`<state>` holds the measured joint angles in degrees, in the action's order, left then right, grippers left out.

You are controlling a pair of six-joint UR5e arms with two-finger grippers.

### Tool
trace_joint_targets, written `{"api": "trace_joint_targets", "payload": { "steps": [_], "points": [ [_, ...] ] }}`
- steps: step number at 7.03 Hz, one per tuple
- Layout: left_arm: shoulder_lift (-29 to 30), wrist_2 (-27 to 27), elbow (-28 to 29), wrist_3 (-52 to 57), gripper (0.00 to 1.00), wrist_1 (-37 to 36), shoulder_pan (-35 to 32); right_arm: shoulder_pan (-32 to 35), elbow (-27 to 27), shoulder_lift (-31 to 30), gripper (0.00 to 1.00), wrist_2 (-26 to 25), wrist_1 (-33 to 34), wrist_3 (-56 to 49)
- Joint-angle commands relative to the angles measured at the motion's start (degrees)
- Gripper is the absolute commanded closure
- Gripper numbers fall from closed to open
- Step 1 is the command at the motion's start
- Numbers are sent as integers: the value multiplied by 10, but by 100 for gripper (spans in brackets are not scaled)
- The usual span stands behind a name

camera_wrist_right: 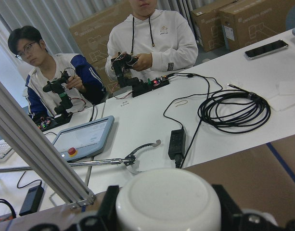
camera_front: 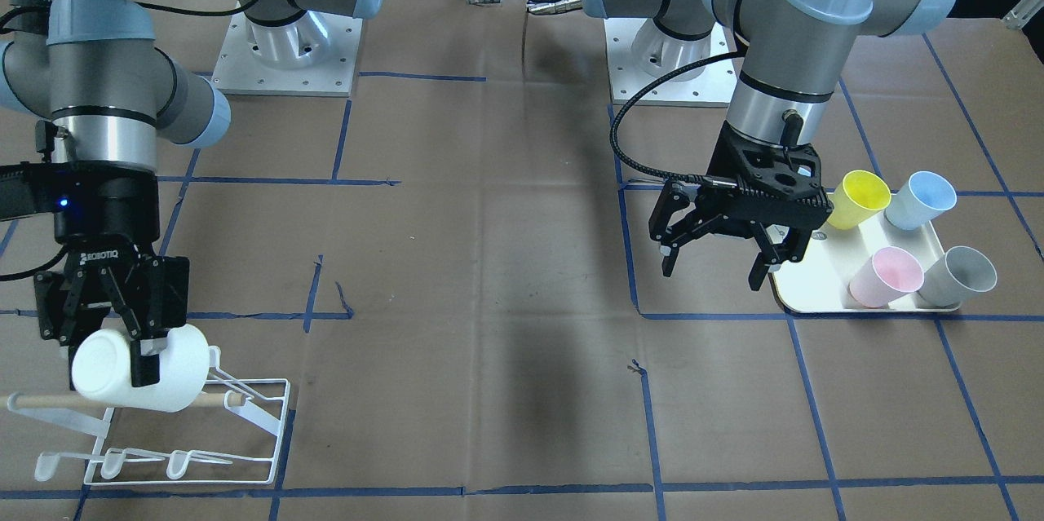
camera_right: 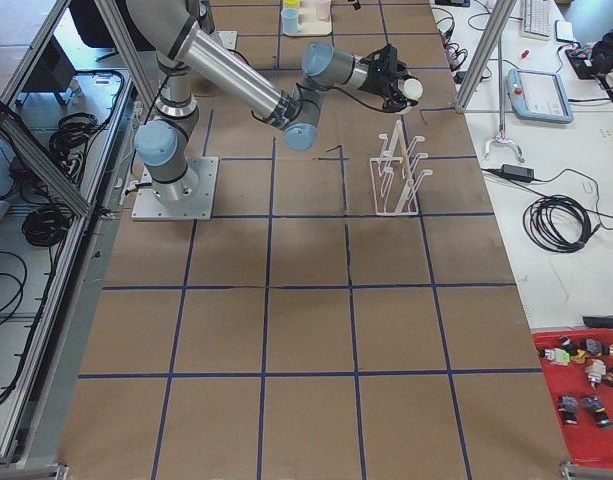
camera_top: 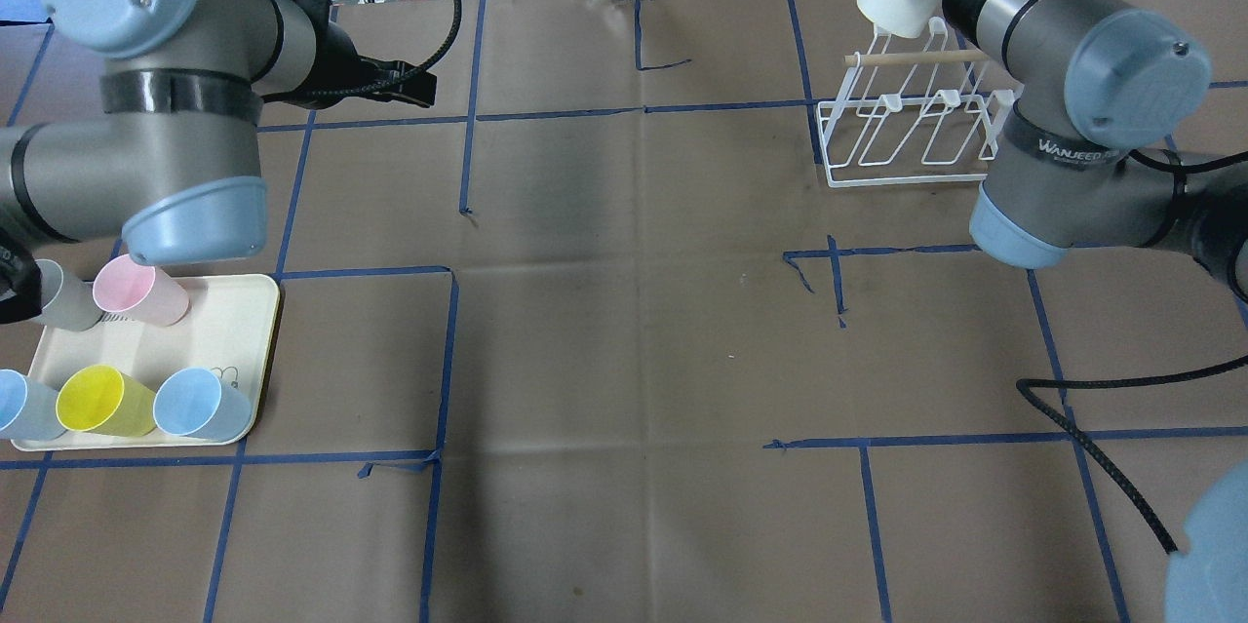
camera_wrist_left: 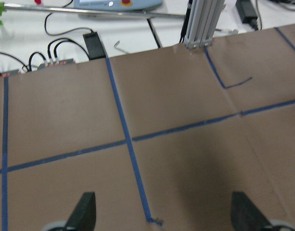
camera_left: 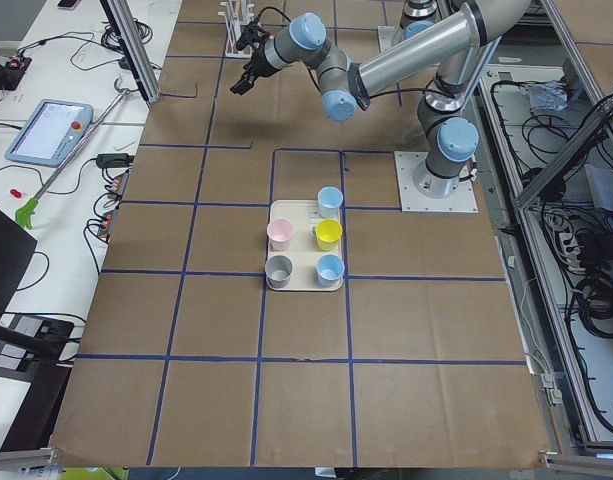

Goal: Transfer IKEA cup to right arm and place on rack

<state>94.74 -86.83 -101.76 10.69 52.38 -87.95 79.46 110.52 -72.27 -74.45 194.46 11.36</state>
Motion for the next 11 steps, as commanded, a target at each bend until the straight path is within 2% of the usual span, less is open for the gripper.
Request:
{"api": "trace_joint_targets", "payload": {
  "steps": [1,2,4,7,9,11],
  "points": [
    [-9,-34,119,-72,1,289,-7,-4,-49,53,90,-23,21,-74],
    [-15,-33,148,-102,1,348,-7,-4,-64,80,90,-31,47,-94],
    [-20,-26,139,-105,1,352,-7,-1,-89,125,90,-32,65,-114],
    [-37,-33,134,-106,1,386,3,19,-87,146,90,-32,80,-114],
    [-55,-48,107,-93,1,394,66,19,-83,153,90,-33,80,-113],
    [-100,-46,42,14,1,384,151,19,-72,160,89,-33,80,-114]
  ]
}}
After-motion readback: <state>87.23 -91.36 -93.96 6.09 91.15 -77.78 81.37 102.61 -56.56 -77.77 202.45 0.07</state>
